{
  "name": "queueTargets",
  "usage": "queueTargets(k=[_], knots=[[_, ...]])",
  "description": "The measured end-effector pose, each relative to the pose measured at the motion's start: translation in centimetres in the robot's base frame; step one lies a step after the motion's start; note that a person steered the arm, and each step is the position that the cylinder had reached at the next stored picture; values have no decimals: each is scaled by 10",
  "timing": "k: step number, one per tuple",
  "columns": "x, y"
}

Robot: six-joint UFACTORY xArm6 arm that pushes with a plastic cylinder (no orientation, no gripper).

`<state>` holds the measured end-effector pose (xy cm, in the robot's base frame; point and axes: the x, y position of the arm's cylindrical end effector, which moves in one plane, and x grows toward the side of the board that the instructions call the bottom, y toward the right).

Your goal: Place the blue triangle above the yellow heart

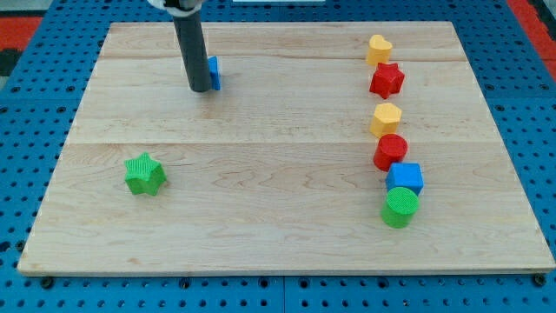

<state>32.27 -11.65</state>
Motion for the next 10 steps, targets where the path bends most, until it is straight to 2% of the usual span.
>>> queueTargets(k=[1, 2, 3, 4, 5, 6, 7, 9, 10], knots=[[-28, -18], [-53, 8], [-60, 71], [-33, 102], [-27, 110], [-23, 113], [-37, 155], [-88, 140], [-98, 127]])
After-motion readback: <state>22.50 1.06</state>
